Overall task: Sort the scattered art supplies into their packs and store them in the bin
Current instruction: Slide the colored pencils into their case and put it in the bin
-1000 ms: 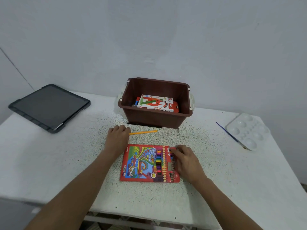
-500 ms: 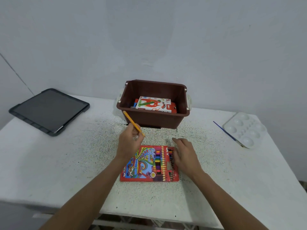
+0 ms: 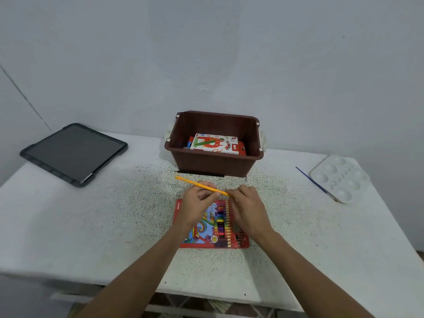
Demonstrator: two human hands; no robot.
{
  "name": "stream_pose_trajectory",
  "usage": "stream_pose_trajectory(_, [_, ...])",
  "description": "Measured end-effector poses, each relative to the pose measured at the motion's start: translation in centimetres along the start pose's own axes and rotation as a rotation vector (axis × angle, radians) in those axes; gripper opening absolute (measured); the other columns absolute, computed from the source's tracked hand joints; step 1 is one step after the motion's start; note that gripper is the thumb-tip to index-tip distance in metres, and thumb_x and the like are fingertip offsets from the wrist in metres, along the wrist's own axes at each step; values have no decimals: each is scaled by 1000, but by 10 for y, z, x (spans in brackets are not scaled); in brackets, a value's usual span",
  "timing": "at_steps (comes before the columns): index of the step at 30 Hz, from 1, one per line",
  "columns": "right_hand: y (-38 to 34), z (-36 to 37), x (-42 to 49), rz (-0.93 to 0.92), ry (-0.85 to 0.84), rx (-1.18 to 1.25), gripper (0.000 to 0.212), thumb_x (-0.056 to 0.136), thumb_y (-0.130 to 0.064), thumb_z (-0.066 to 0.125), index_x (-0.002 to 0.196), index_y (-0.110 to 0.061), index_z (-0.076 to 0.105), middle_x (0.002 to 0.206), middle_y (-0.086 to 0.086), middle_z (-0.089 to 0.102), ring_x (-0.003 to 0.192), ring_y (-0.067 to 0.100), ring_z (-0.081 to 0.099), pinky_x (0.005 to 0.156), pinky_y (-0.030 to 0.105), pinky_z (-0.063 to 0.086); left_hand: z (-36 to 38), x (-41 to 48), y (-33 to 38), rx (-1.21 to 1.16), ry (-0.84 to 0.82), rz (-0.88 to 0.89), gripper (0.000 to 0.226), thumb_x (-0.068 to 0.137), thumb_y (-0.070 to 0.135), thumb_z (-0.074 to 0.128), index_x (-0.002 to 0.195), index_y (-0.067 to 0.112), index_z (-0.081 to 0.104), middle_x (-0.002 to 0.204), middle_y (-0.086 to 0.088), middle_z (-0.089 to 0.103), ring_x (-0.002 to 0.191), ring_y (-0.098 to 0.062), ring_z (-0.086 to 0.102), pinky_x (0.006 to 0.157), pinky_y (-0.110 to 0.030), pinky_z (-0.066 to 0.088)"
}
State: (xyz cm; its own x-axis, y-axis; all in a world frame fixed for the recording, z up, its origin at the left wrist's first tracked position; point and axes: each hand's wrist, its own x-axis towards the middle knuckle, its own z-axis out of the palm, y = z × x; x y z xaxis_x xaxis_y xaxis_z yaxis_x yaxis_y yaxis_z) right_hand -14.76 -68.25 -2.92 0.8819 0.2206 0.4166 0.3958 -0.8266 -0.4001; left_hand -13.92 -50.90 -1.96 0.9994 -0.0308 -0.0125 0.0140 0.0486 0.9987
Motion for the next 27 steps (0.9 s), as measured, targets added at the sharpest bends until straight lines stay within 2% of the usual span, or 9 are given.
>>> stream_pose_trajectory(3, [14,-8,-4,2,13,-99,22,89,-15,69,110,-11,71,94,-1,66,84,18,49,68,30,42,-12,1,-6,64,64,0,11,90,17,70,99,12,66,90,-7,75,89,-18,73,82,-31,57])
stream_pose_trajectory(6, [43,-21,-10,68,37,-211,22,81,-8,75,103,-10,75,86,1,72,73,18,43,61,29,35,-40,5,-22,475,157,111,10,93,32,65,92,22,64,89,10,69,85,-4,67,75,-26,54])
stream_pose_trajectory(7, [55,-26,-14,92,41,-254,21,80,-4,76,100,-10,76,82,1,72,70,18,41,60,29,34,-52,7,-28,626,168,176,13,93,36,64,92,23,63,89,12,67,85,-4,65,75,-28,55])
stream_pose_trajectory(9, [80,-36,-20,144,46,-336,23,77,2,76,96,-10,77,79,3,71,65,24,43,57,31,37,-74,7,-42,862,158,260,28,92,46,57,95,20,65,96,8,67,90,-10,63,80,-33,54])
stream_pose_trajectory(11, [100,-47,-26,185,45,-405,24,74,7,75,93,-7,77,77,7,70,64,31,49,54,35,40,-90,3,-55,975,155,275,40,90,51,49,104,17,66,112,0,67,102,-16,61,90,-37,49])
stream_pose_trajectory(13, [113,-57,-29,195,39,-466,26,71,11,75,92,-5,77,75,9,69,62,33,50,53,36,40,-99,-4,-64,1016,149,253,46,91,52,46,115,17,64,128,-5,62,116,-21,57,97,-41,43])
stream_pose_trajectory(15, [122,-62,-30,191,22,-511,26,71,11,74,92,-5,77,74,9,68,62,33,49,53,36,39,-104,-8,-72,1045,119,247,53,92,56,40,121,18,61,134,-5,58,120,-21,56,99,-42,41])
stream_pose_trajectory(27, [104,-35,-30,66,-65,-529,24,69,6,77,90,-7,75,71,9,62,63,31,50,53,34,39,-103,-7,-79,1106,102,221,59,91,62,34,125,19,58,137,-2,54,122,-20,54,102,-45,40])
